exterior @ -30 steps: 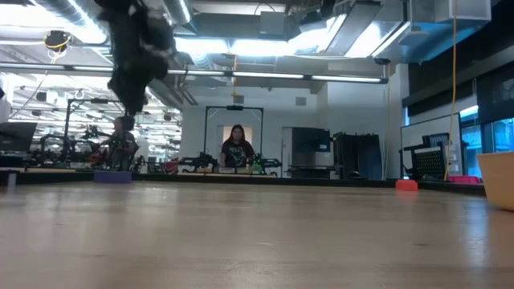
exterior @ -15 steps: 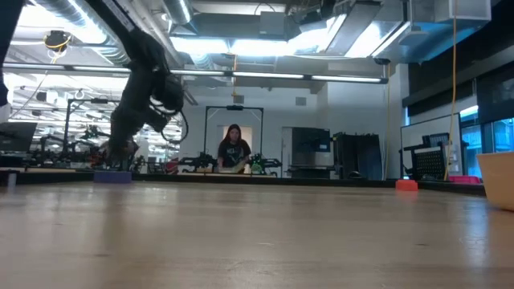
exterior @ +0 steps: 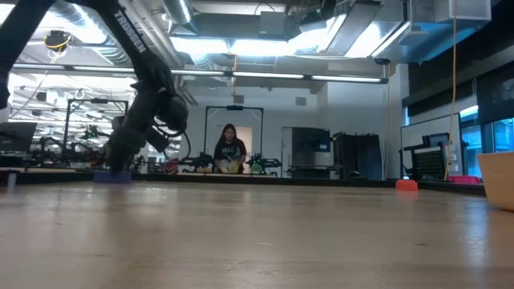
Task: Sort & place blocks by color
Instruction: Put the violet block into the blue bin
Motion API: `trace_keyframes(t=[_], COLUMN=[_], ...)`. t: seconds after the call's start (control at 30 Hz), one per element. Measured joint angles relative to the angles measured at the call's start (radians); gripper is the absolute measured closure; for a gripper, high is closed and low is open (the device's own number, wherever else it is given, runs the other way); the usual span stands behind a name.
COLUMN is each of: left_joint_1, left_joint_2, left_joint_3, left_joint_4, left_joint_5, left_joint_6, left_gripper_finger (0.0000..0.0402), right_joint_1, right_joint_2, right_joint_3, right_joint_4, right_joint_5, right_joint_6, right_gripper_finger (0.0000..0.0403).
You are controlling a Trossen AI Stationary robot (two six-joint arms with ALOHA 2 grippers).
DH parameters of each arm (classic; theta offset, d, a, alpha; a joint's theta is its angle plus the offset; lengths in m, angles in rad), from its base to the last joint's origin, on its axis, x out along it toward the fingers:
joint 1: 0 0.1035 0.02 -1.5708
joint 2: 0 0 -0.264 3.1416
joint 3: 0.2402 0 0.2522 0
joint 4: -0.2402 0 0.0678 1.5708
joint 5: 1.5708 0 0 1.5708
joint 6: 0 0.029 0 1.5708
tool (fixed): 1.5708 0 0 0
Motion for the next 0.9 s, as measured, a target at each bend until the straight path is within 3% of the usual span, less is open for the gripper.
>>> trace_keyframes(t=[0.53, 0.73, 0.9], left_joint_1=[-0.005, -0.006, -0.006], left_joint_2=[0.036, 0.036, 0.036], left_joint_3=[-0.001, -0.001, -0.001], left_joint_4=[0.042, 0.041, 0.038], left_joint_5=[-0.004, -0.004, -0.004], left_joint_6=[0.008, 0.008, 0.007], left_gripper_finger=[0.0213, 0.0246, 0.0305], right_joint_1=[-0.001, -0.001, -0.001], right_joint_2=[0.0, 0.0, 0.0], right_joint_3=[0.0, 0.0, 0.0], right_joint_4=[0.0, 0.0, -0.001], right_joint_5=[0.001, 0.002, 0.002], right_joint_6=[0.013, 0.013, 0.012], right_gripper_finger=[0.0403, 0.0403, 0.0403])
